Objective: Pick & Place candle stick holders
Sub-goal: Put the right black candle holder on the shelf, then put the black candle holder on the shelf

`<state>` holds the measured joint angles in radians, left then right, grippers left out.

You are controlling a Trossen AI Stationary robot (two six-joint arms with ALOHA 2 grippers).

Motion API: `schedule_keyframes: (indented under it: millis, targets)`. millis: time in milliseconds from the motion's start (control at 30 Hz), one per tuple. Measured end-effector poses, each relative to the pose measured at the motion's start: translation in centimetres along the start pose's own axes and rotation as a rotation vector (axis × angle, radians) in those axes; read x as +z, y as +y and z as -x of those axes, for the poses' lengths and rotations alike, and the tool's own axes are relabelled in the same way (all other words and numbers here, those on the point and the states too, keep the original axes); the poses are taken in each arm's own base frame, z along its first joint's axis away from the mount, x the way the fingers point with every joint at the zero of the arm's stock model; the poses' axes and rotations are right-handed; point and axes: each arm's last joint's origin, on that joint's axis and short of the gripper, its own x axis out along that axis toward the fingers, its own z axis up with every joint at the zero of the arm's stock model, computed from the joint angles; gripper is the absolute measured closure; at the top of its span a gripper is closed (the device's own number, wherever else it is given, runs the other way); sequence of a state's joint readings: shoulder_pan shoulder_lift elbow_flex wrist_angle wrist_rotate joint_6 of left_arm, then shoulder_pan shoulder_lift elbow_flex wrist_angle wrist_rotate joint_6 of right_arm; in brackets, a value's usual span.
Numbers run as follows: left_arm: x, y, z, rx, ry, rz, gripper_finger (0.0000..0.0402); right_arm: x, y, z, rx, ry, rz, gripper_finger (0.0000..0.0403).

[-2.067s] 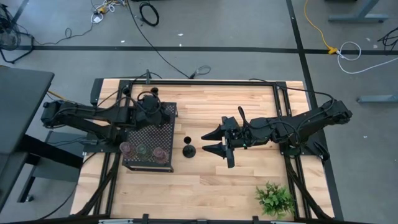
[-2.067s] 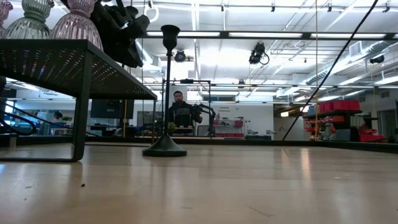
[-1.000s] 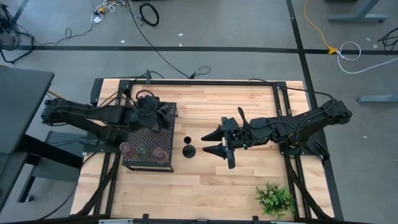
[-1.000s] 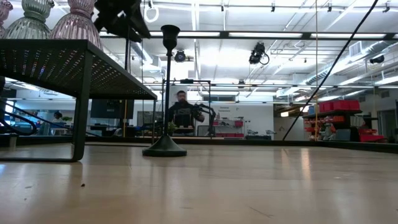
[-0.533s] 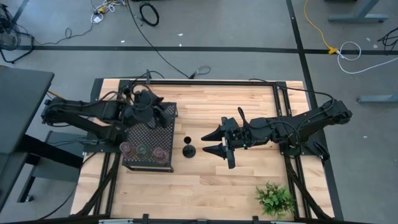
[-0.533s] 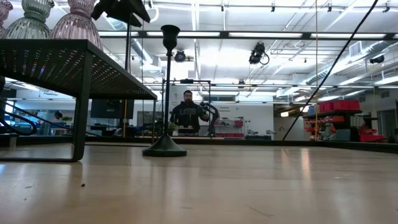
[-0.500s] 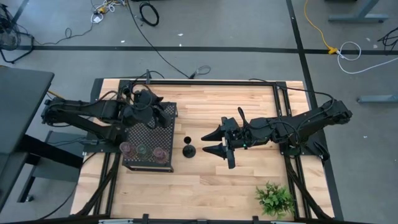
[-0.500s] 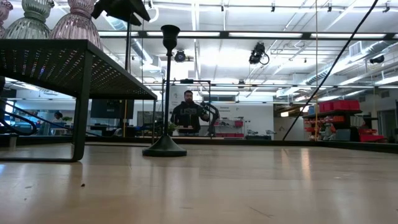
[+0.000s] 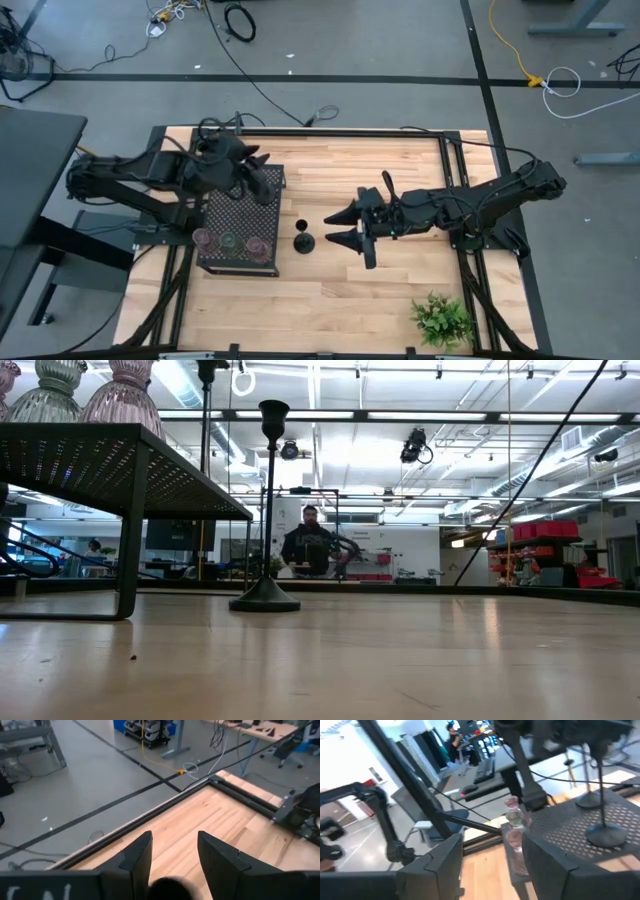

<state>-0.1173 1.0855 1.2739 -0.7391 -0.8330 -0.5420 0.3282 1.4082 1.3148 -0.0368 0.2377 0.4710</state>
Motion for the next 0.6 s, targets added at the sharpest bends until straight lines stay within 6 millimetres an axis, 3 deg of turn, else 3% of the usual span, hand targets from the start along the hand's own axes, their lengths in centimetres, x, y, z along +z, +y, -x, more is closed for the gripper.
schedule_keyframes:
  millis: [200, 600]
  targets:
    - [2.1, 0.2, 1.1, -0.029, -0.045, 0.020, 0.0239, -0.6, -1.3, -1.0, -0.057, 0.049, -0.056, 0.0198]
    - [3.4, 0.2, 1.9, -0.119, -0.038, 0.052, 0.0239, -3.4, -6.7, -7.8, 0.005, 0.145, -0.198, 0.0198]
